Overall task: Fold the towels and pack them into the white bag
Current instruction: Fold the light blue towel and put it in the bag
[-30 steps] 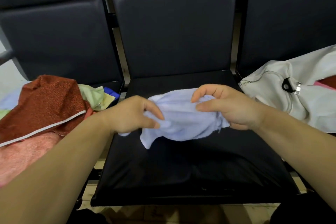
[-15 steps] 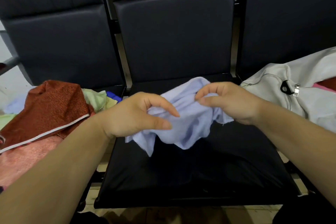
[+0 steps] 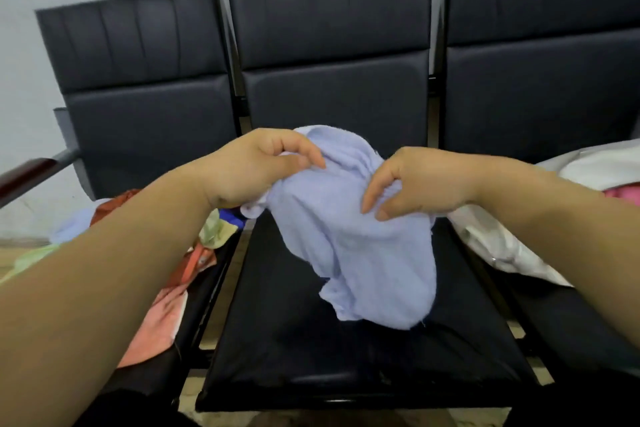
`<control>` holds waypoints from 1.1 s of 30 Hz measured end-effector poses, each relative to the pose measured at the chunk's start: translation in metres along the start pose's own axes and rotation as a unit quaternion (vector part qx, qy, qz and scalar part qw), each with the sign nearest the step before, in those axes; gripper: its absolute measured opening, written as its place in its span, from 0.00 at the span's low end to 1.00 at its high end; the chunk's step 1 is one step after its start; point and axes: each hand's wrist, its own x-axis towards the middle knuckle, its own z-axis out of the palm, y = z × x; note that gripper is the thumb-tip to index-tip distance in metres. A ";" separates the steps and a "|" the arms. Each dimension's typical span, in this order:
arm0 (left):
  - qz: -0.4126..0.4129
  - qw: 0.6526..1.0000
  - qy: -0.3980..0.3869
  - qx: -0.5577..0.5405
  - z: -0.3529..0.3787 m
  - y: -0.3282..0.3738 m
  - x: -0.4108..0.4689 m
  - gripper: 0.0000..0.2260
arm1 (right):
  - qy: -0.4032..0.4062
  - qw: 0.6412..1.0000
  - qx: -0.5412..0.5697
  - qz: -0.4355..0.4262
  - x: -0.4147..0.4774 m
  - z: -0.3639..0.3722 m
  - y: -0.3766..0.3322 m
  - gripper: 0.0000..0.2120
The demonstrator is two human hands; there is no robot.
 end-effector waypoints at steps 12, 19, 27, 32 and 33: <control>-0.007 0.961 -0.105 0.254 -0.045 0.073 -0.020 0.11 | 0.143 0.928 0.336 -0.078 -0.030 -0.053 -0.048 0.10; 0.017 0.999 0.050 0.004 -0.063 0.070 -0.010 0.09 | 0.034 0.995 0.034 -0.085 -0.041 -0.066 -0.063 0.14; 0.003 0.990 -0.105 0.098 -0.074 0.088 -0.018 0.09 | 0.123 0.991 0.035 -0.032 -0.038 -0.102 -0.052 0.08; -0.018 0.954 -0.152 0.258 -0.074 0.089 -0.005 0.08 | 0.130 0.923 0.358 -0.058 -0.019 -0.087 -0.050 0.10; -0.019 0.963 -0.125 0.238 -0.076 0.085 -0.002 0.08 | 0.129 0.905 0.401 -0.067 -0.018 -0.084 -0.051 0.09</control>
